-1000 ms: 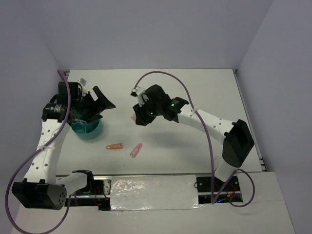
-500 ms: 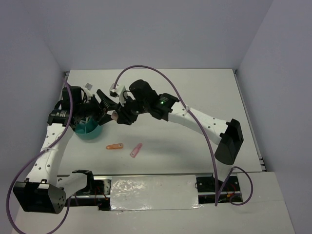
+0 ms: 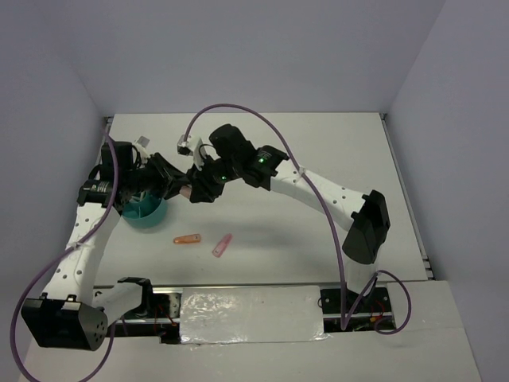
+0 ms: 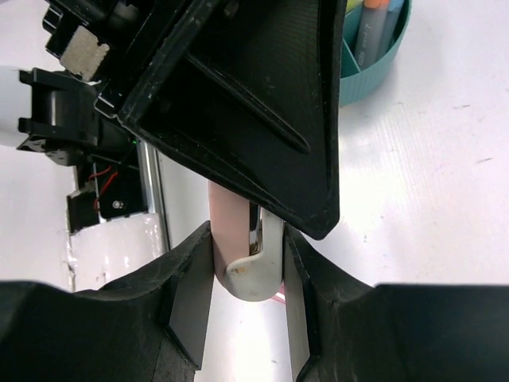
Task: Sort the stationery into containers
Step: Place the stationery in the storage box.
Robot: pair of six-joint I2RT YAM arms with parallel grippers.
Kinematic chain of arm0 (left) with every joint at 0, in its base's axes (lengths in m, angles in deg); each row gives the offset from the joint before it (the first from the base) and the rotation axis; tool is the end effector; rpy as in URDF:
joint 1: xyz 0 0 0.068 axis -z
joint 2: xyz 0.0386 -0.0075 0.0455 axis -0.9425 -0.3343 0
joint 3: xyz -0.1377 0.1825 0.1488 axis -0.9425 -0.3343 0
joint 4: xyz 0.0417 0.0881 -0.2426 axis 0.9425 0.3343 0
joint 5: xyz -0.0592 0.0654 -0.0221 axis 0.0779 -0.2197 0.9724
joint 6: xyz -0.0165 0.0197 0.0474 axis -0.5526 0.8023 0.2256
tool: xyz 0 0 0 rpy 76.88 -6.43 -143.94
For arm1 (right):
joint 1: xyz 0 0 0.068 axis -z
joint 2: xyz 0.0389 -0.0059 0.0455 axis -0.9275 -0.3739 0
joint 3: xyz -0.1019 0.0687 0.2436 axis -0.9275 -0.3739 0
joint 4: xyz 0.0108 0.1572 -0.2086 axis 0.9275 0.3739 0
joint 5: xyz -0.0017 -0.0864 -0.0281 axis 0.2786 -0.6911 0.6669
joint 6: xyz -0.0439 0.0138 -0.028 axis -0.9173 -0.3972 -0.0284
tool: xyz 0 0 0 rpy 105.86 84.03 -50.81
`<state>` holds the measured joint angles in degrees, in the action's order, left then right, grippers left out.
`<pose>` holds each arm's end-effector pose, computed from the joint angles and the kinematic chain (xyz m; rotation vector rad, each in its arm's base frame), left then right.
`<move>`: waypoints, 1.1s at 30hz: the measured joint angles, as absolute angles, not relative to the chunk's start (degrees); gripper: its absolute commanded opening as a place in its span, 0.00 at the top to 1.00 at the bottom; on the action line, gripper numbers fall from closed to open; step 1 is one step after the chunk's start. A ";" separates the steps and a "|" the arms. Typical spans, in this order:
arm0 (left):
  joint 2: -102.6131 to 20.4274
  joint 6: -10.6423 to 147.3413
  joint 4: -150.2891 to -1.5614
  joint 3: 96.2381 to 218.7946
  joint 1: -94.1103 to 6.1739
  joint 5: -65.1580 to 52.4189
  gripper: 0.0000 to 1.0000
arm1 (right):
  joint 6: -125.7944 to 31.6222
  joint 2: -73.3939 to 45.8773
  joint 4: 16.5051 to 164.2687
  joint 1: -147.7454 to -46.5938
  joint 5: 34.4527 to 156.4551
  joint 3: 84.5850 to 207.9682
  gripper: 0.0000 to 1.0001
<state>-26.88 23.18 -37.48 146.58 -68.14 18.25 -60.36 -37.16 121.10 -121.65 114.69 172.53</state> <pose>0.2205 -0.0284 0.3434 -0.7548 2.2285 -1.1783 0.2370 0.3486 0.3591 -1.3664 1.7943 0.9666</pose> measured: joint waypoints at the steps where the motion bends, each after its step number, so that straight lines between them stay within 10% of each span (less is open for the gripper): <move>1: -26.88 23.31 -37.24 146.75 -68.12 18.23 1.00 | -60.18 -37.16 121.08 -121.47 115.23 172.53 0.81; 8: -26.39 24.99 -36.83 148.92 -68.05 17.01 1.00 | -56.95 -36.77 116.71 -119.70 119.84 169.97 0.27; 19: -21.52 27.70 -35.15 150.23 -68.01 10.34 1.00 | -52.43 -35.20 112.86 -116.90 119.45 163.37 0.23; 33: -20.95 27.16 -13.59 158.05 -70.33 -29.44 1.00 | -49.04 -22.32 113.45 -113.43 108.96 150.02 0.23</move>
